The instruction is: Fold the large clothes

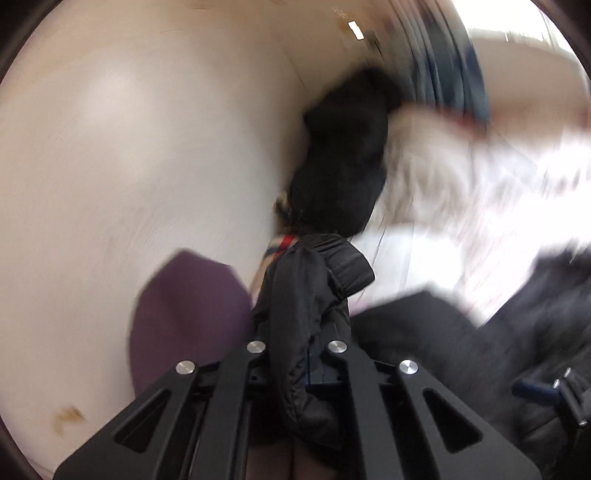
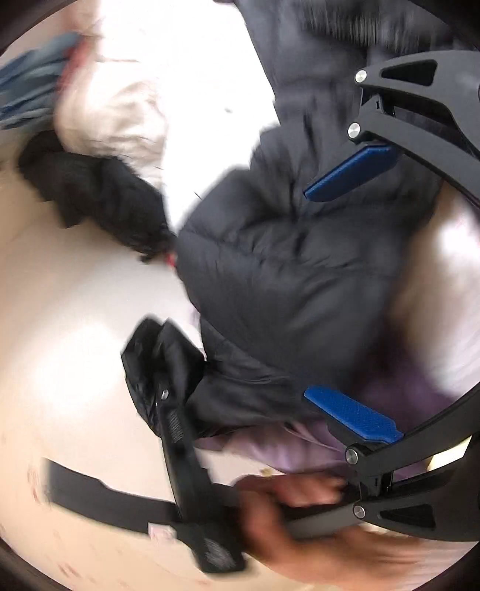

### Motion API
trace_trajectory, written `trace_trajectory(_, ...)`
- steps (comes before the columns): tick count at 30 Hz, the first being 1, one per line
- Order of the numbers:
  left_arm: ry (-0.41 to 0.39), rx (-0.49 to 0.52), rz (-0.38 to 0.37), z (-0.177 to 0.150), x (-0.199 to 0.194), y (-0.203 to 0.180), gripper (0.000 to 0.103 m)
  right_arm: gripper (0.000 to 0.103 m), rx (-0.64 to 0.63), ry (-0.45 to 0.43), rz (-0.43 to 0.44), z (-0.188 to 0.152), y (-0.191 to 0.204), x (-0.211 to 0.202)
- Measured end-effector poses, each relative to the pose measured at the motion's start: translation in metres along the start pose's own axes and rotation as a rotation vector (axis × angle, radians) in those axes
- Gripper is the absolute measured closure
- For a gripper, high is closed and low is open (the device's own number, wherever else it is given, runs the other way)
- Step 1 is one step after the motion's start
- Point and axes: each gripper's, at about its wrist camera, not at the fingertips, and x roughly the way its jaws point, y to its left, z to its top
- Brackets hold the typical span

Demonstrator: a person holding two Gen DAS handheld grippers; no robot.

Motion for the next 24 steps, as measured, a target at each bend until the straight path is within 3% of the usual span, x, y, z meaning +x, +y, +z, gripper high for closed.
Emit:
trace_trajectory(3, -0.136, -0.194, -0.154, 0.002, -0.043, 0.042, 0.098, 0.006, -0.096, -0.043, -0.170, -0.018, -0.026, -0.068)
trace_trajectory(5, -0.207, -0.319, -0.235, 0.006, -0.066, 0.065, 0.098, 0.006, -0.098, -0.038, -0.352, -0.028, -0.063, -0.102)
trace_trajectory(6, -0.232, -0.360, -0.275, 0.007, -0.073, 0.070, 0.098, 0.006, -0.052, -0.023, -0.436, -0.032, -0.090, -0.115)
trace_trajectory(8, -0.284, -0.429, -0.337, 0.013, -0.086, 0.076, 0.098, 0.006, 0.104, 0.024, -0.523, -0.039, -0.140, -0.123)
trace_trajectory(9, -0.315, -0.456, -0.380, 0.018, -0.093, 0.075, 0.098, 0.006, 0.168, 0.087, -0.524, -0.045, -0.160, -0.114)
trace_trajectory(10, -0.335, -0.474, -0.417, 0.022, -0.099, 0.071, 0.098, 0.006, 0.203, 0.228, -0.489, -0.055, -0.180, -0.088)
trace_trajectory(11, -0.343, -0.482, -0.437, 0.026, -0.103, 0.066, 0.098, 0.006, 0.188, 0.313, -0.475, -0.062, -0.186, -0.070)
trace_trajectory(12, -0.349, -0.482, -0.470, 0.031, -0.109, 0.058, 0.098, 0.006, 0.134, 0.342, -0.475, -0.066, -0.183, -0.059)
trace_trajectory(16, -0.377, -0.406, -0.533, 0.042, -0.126, 0.017, 0.098, 0.006, 0.134, 0.283, -0.307, -0.056, -0.166, -0.068)
trace_trajectory(20, -0.361, -0.381, -0.569, 0.046, -0.127, -0.013, 0.098, 0.006, 0.002, 0.281, -0.353, -0.059, -0.145, -0.087)
trace_trajectory(24, -0.361, -0.334, -0.638, 0.044, -0.130, -0.042, 0.098, 0.006, 0.054, 0.252, -0.280, -0.063, -0.151, -0.126)
